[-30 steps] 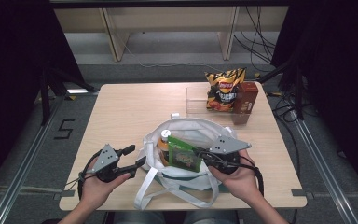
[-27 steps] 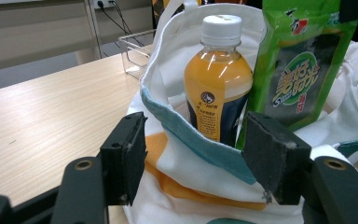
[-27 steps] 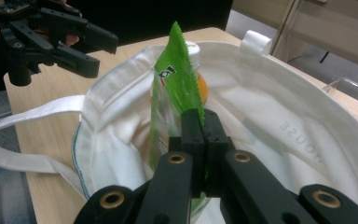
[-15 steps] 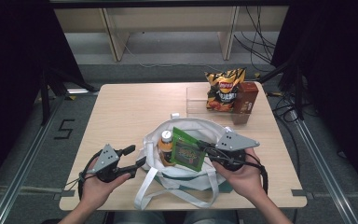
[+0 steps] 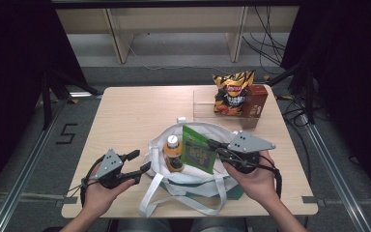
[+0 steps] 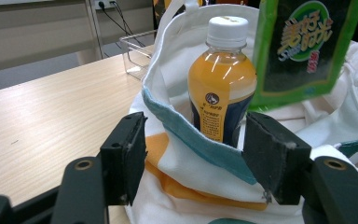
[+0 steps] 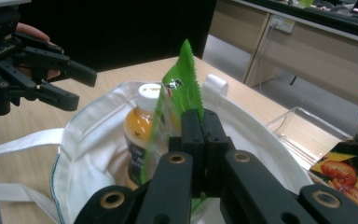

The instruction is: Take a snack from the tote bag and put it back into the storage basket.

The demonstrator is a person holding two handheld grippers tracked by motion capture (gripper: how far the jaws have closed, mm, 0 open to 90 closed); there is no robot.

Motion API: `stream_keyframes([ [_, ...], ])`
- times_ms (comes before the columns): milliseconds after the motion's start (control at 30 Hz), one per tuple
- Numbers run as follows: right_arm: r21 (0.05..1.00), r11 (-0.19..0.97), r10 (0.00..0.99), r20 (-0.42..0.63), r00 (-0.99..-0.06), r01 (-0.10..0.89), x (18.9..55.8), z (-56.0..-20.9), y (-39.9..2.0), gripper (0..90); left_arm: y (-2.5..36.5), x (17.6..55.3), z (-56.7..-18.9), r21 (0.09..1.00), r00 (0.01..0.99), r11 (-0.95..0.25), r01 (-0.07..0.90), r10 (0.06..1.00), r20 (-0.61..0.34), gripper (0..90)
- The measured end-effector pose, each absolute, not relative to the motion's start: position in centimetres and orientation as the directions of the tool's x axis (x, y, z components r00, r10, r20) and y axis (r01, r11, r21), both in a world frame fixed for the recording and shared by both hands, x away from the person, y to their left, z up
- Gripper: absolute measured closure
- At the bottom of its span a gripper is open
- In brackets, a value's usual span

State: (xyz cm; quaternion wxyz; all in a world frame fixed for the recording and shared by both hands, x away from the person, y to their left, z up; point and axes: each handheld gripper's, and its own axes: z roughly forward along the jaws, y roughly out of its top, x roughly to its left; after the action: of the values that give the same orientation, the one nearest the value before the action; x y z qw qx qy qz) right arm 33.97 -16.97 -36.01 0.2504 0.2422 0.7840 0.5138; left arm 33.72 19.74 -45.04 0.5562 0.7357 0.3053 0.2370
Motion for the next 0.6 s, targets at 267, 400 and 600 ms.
stream_keyframes([
  [267, 0.937, 0.333, 0.659, -0.151, -0.737, 0.106, 34.0, -35.0, -17.3, 90.0, 19.7, 33.7, -45.1, 0.963, 0.701, -0.192, 0.191, 0.713, 0.004, 38.8],
  [400, 0.937, 0.338, 0.654, -0.162, -0.739, 0.093, 34.1, -34.6, -17.5, 90.0, 19.7, 33.7, -45.1, 0.962, 0.7, -0.193, 0.192, 0.714, 0.003, 38.8],
  [600, 0.944, 0.304, 0.666, -0.118, -0.736, 0.124, 33.8, -34.1, -17.5, 90.0, 19.6, 33.7, -45.1, 0.964, 0.702, -0.187, 0.189, 0.712, 0.0, 38.7],
])
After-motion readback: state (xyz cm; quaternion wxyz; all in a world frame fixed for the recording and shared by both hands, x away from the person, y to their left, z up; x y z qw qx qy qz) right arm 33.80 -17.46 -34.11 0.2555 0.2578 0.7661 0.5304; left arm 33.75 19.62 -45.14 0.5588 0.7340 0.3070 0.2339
